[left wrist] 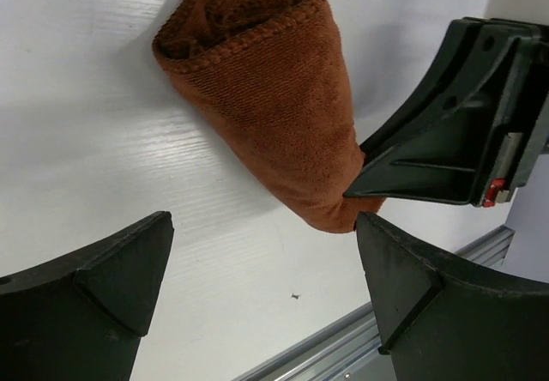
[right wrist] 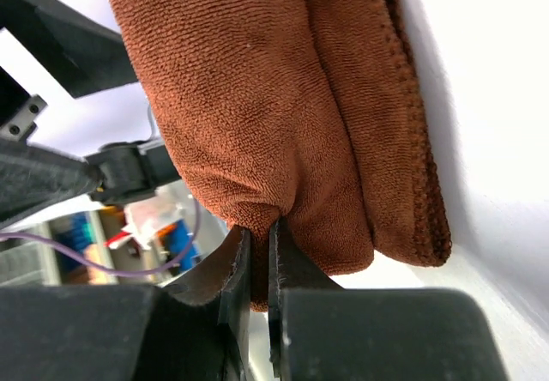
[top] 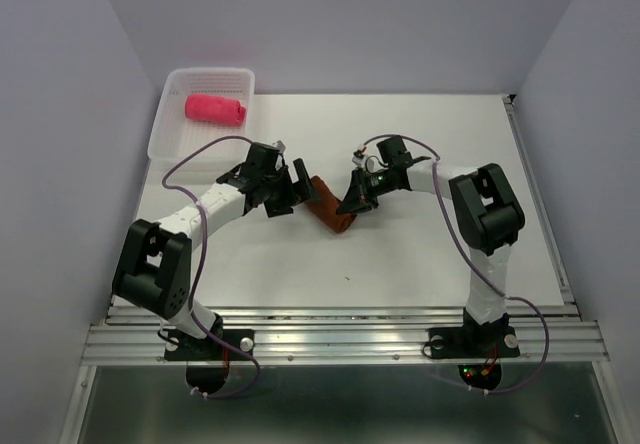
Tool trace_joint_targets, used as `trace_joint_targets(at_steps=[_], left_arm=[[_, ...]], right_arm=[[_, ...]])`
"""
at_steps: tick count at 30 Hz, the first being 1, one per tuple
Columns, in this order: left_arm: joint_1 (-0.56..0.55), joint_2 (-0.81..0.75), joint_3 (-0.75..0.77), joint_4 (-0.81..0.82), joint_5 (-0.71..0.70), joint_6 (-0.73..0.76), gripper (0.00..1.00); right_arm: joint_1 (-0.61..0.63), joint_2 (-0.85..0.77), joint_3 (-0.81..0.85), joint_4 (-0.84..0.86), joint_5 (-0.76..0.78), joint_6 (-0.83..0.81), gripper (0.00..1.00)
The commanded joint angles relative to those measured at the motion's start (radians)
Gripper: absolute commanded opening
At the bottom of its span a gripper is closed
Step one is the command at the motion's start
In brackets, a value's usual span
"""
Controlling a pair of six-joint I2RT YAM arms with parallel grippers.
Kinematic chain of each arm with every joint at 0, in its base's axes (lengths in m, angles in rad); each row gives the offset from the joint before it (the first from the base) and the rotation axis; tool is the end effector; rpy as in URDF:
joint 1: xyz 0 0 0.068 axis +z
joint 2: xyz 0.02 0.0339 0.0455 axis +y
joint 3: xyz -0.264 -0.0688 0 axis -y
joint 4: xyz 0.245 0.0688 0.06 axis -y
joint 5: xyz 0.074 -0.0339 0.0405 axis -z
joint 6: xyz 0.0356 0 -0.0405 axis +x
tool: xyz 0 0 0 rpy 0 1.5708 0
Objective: Roll the towels
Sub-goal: Roll the towel
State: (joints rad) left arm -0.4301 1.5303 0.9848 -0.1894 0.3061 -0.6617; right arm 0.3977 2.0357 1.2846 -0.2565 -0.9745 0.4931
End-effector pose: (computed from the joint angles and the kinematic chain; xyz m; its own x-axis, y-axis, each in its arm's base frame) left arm 0.2954 -0.1473 0.2291 -0.8500 -0.2547 -0.4612 0.0995 0.7820 -0.6153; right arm 0.3653 0.1854 0.1467 -0.9824 -0.1244 -0.1391 -0.1813 0.4604 0.8690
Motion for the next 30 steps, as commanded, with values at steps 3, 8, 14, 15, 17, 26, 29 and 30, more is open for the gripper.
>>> trace_joint_targets(at_steps=[3,8,14,15,17,26,29,30], left_arm=[[0.002,0.048,0.032,0.122,0.083,-0.004,0.99],[0.002,0.129,0.084,0.131,0.093,-0.010,0.99],[0.004,0.202,0.117,0.172,0.123,-0.036,0.99],[0.004,0.208,0.120,0.176,0.131,-0.039,0.99],[0.004,0.221,0.123,0.182,0.136,-0.047,0.99],[0.010,0.298,0.163,0.234,0.152,-0.062,0.99],[0.008,0.317,0.173,0.242,0.154,-0.065,0.99],[0.008,0.320,0.176,0.243,0.150,-0.068,0.99]], right_arm=[[-0.039,0.057,0.071,-0.050,-0.023,0.070,0.01],[-0.060,0.107,0.105,-0.082,-0.030,0.084,0.01],[-0.082,0.145,0.134,-0.116,-0.027,0.064,0.01],[-0.092,0.149,0.136,-0.122,-0.021,0.061,0.01],[-0.092,0.156,0.156,-0.145,-0.006,0.042,0.01],[-0.092,0.195,0.249,-0.297,0.095,-0.094,0.01],[-0.092,0.199,0.281,-0.329,0.125,-0.137,0.01],[-0.092,0.199,0.289,-0.339,0.138,-0.149,0.01]])
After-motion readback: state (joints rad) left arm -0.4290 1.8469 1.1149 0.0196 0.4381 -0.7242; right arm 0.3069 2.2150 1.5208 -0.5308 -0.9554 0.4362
